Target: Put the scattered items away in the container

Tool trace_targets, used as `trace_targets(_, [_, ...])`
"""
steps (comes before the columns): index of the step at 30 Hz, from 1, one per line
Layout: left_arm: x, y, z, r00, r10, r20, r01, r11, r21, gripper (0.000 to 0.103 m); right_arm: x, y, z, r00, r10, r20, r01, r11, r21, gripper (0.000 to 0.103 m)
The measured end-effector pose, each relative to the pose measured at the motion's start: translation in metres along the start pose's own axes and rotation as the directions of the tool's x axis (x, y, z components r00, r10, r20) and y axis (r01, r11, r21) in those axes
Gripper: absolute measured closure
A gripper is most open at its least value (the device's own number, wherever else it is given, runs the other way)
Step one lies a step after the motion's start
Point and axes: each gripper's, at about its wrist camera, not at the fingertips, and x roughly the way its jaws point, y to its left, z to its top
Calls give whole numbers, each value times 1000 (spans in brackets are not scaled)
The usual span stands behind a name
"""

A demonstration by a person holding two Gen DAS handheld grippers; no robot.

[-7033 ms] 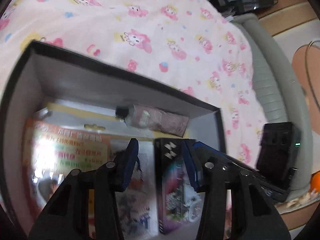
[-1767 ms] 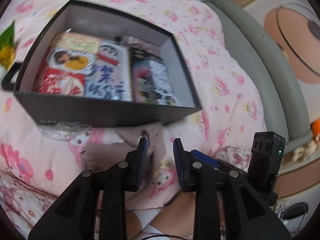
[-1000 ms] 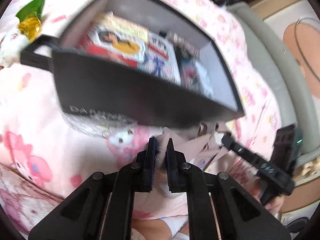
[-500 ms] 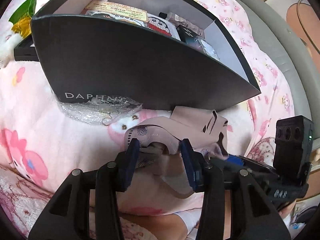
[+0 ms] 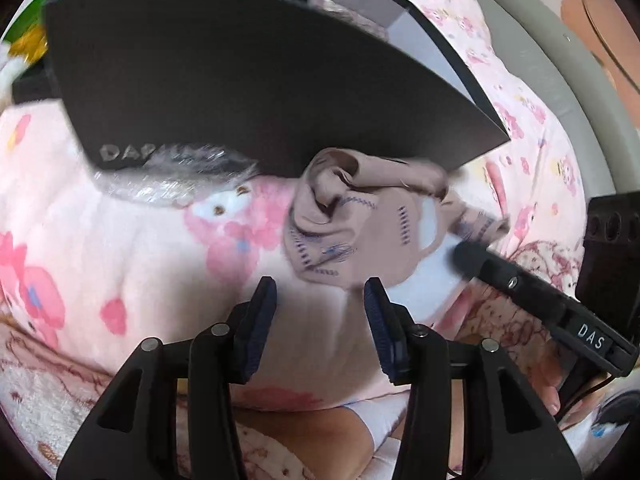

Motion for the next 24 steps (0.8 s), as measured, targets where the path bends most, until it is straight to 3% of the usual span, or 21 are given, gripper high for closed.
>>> trace_targets(6, [0,-9,1,1000,-27,4,26,999,33,51,19,-2,-8,995,79,-62,-74,994,82,97])
trace_targets(11, [11,-18,6,997,-68,-36,70,996,57,44,27,-13,-14,991,39,-129,-25,994,106,93])
trace_targets(14, [6,-19,-3,998,-55,-9,55,997,59,45,25,-9,-16,996,7,-90,1,996,90,93])
trace_targets(18, [-9,-9,-6,996,-82,38,80,996,47,46,19,-4,-16,998,45,-43,-42,997,60,97])
trace_targets(20, [-14,-4,-5,988,-153,34,152,988,29,47,14,-3,-16,998,58,-25,-57,997,53,98])
trace_targets(22, [-13,1,-2,963,-267,35,268,963,-30,47,4,1,-17,998,59,-5,-59,998,21,99])
trace_targets(24, [-13,6,-1,950,-309,39,311,948,-67,47,-5,8,-19,999,44,10,-43,999,-33,99])
